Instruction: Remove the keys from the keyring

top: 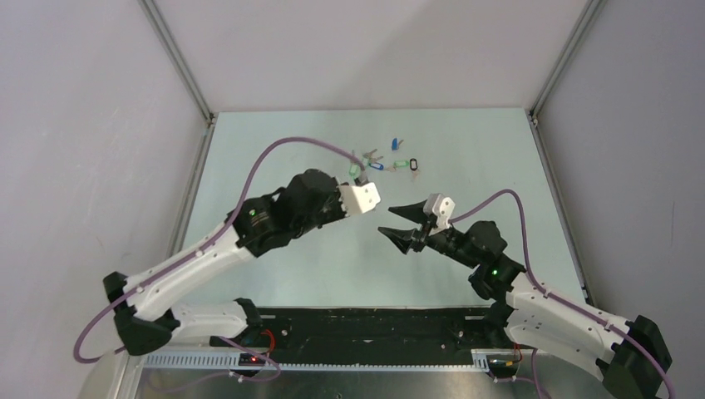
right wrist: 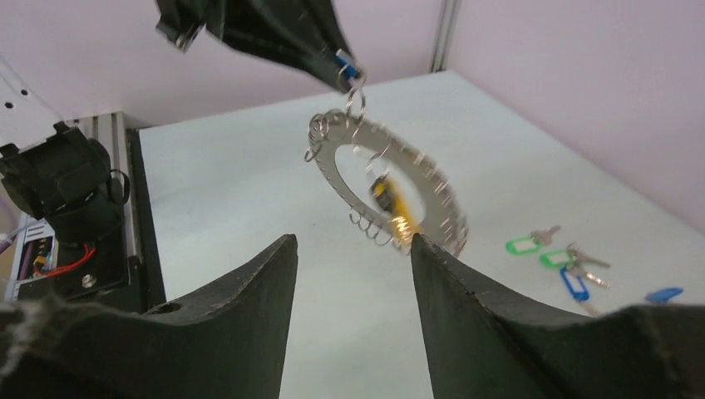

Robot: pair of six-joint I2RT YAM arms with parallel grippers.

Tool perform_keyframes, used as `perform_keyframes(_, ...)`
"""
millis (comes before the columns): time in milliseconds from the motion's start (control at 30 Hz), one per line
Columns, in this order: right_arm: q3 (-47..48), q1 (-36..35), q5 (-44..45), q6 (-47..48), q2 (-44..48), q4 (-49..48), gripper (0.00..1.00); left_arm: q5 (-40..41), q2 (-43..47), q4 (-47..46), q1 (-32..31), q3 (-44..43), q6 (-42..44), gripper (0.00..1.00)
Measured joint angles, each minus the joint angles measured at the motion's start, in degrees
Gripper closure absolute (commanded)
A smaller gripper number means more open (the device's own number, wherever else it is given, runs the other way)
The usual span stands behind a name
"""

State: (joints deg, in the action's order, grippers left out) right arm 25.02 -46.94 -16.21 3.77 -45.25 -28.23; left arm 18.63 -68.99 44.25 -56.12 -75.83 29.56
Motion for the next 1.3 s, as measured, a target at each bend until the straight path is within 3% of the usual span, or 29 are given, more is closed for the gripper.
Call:
perform_keyframes(167, 0.00, -0.07, -0.98, 1.27, -0.57, -5.68, 0.54, -3.17, 9.27, -10.05, -0.98, 11.56, 5.75, 1.00)
perform_keyframes(433, 0.17, -0.59, -5.88, 0.76, -6.14, -13.20, 0.55, -8.79, 17.44, -20.92, -1.70, 23.02, 13.27, 1.00)
perform_keyframes(800, 3.15, -2.47, -8.26, 0.28, -12.46, -15.78, 0.55, -10.47, 22.40, -28.57, -2.03, 27.12, 17.49, 1.00)
perform_keyframes(1300, 8.15, -3.54, -8.74, -0.33, -18.40, -17.99, 0.60, -14.56, 23.67, -29.70, -2.40, 28.17, 18.08, 1.00)
